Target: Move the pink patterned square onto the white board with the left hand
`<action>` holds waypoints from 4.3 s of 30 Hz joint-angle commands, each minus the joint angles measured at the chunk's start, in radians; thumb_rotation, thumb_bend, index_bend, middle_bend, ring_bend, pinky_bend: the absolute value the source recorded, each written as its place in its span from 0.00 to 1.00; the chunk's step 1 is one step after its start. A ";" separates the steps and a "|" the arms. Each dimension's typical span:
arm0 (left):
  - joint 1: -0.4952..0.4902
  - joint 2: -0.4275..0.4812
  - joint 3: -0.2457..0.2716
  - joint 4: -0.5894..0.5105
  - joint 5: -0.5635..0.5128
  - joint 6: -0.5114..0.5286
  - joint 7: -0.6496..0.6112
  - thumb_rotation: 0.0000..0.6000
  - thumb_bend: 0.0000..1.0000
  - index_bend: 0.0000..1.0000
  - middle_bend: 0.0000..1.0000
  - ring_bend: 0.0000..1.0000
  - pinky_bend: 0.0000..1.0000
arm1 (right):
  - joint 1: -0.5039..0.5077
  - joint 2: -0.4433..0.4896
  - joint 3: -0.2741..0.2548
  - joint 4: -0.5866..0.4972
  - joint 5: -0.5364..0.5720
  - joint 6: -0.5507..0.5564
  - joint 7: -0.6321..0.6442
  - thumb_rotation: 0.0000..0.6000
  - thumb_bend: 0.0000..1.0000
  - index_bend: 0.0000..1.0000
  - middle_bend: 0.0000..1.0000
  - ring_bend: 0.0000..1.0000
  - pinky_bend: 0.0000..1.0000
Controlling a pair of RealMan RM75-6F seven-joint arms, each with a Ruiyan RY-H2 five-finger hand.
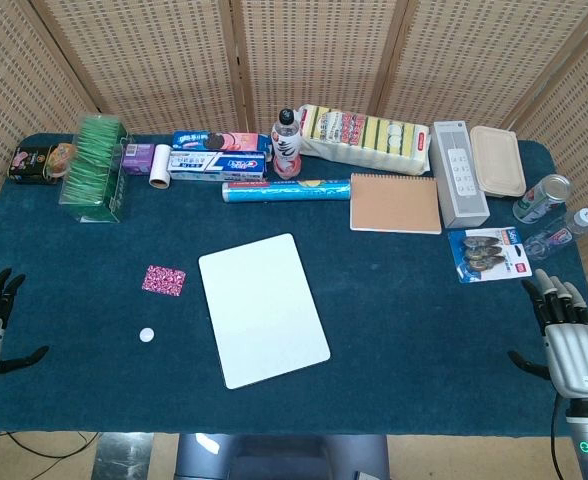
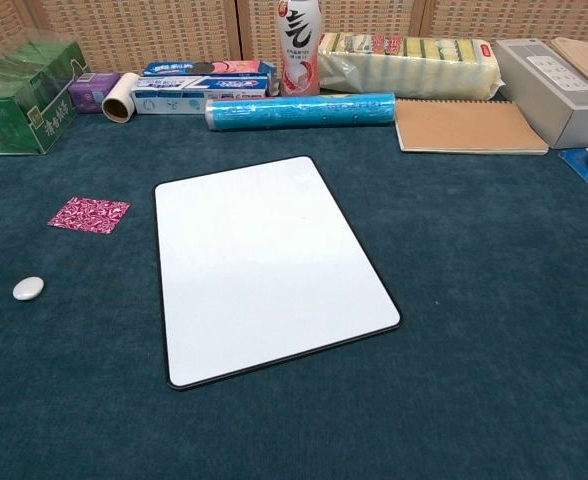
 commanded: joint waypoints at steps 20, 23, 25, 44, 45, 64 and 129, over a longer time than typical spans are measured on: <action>-0.245 0.089 -0.066 -0.113 -0.067 -0.371 -0.007 1.00 0.09 0.10 0.00 0.00 0.01 | -0.001 0.043 0.002 -0.042 0.032 -0.042 0.073 1.00 0.00 0.02 0.00 0.00 0.00; -0.314 0.086 -0.098 -0.124 -0.150 -0.467 0.005 1.00 0.12 0.23 0.00 0.00 0.01 | 0.003 0.046 -0.005 -0.043 0.026 -0.056 0.083 1.00 0.00 0.02 0.00 0.00 0.00; -0.352 0.074 -0.115 -0.117 -0.204 -0.515 0.019 1.00 0.13 0.24 0.00 0.00 0.01 | 0.005 0.048 -0.008 -0.045 0.022 -0.060 0.089 1.00 0.00 0.02 0.00 0.00 0.00; -0.656 -0.210 -0.121 0.108 -0.684 -0.600 0.309 1.00 0.17 0.25 0.00 0.00 0.01 | 0.022 0.069 -0.007 -0.048 0.046 -0.111 0.153 1.00 0.00 0.02 0.00 0.00 0.00; -0.666 -0.223 -0.117 0.117 -0.694 -0.595 0.321 1.00 0.17 0.25 0.00 0.00 0.01 | 0.021 0.070 -0.007 -0.048 0.047 -0.110 0.157 1.00 0.00 0.02 0.00 0.00 0.00; -0.733 -0.301 -0.034 0.261 -0.724 -0.668 0.356 1.00 0.17 0.25 0.00 0.00 0.01 | 0.024 0.077 0.011 -0.044 0.092 -0.123 0.174 1.00 0.00 0.02 0.00 0.00 0.00; -0.775 -0.339 0.016 0.304 -0.814 -0.645 0.348 1.00 0.20 0.41 0.00 0.00 0.01 | 0.023 0.087 0.010 -0.046 0.087 -0.122 0.194 1.00 0.00 0.02 0.00 0.00 0.00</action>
